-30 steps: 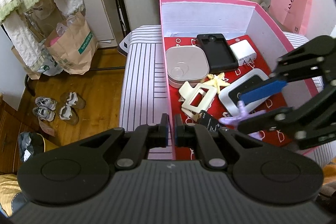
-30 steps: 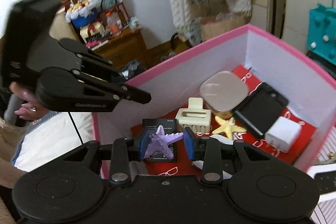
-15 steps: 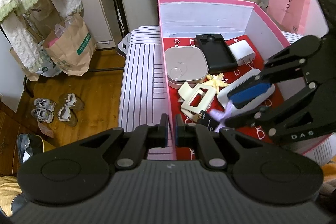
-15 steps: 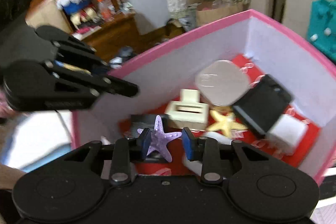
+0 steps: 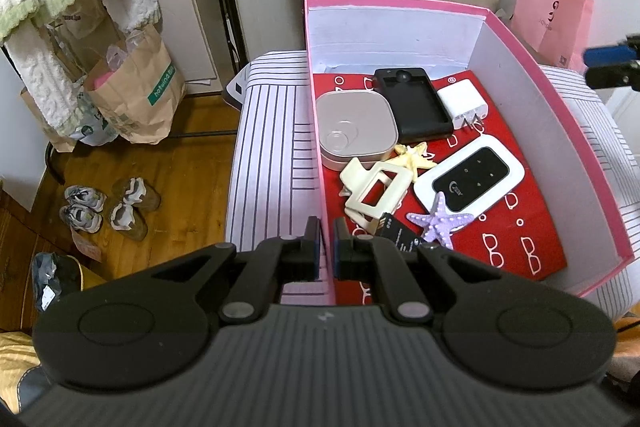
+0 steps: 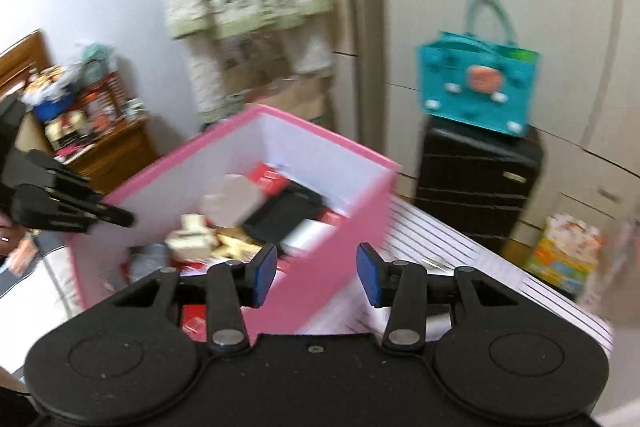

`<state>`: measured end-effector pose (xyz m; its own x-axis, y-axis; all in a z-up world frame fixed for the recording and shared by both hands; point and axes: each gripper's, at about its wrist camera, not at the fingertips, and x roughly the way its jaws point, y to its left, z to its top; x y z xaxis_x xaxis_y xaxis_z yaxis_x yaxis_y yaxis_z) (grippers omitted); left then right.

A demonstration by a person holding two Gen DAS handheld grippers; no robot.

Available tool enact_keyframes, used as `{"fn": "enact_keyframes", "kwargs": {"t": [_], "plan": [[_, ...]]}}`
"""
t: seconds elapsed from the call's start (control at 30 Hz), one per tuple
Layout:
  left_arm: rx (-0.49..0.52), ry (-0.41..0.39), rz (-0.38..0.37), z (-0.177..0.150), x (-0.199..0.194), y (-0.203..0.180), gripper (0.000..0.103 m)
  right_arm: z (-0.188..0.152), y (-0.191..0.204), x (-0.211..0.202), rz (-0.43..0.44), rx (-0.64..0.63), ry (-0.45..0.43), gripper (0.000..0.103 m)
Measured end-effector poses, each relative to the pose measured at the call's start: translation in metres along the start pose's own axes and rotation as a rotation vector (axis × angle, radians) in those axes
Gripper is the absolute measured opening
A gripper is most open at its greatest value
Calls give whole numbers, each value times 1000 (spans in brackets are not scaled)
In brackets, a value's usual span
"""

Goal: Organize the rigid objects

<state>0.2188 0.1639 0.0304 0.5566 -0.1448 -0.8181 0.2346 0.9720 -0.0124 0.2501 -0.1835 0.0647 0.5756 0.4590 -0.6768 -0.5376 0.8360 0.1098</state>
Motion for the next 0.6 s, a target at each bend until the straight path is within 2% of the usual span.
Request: {"fn": "enact_keyframes", "kwargs": {"t": [0.07, 0.17, 0.33, 0.6], "plan": [[-9, -3, 0, -1, 0, 0, 5, -16, -14, 2, -14, 36, 5, 50], [-23, -7, -2, -1, 1, 1, 5, -44, -27, 13, 15, 63, 26, 52], [-31, -6, 7, 0, 1, 0, 5, -81, -28, 43, 28, 83, 62, 56], [-33, -3, 18, 1, 2, -2, 5, -90, -28, 74, -2, 80, 31, 56]]}}
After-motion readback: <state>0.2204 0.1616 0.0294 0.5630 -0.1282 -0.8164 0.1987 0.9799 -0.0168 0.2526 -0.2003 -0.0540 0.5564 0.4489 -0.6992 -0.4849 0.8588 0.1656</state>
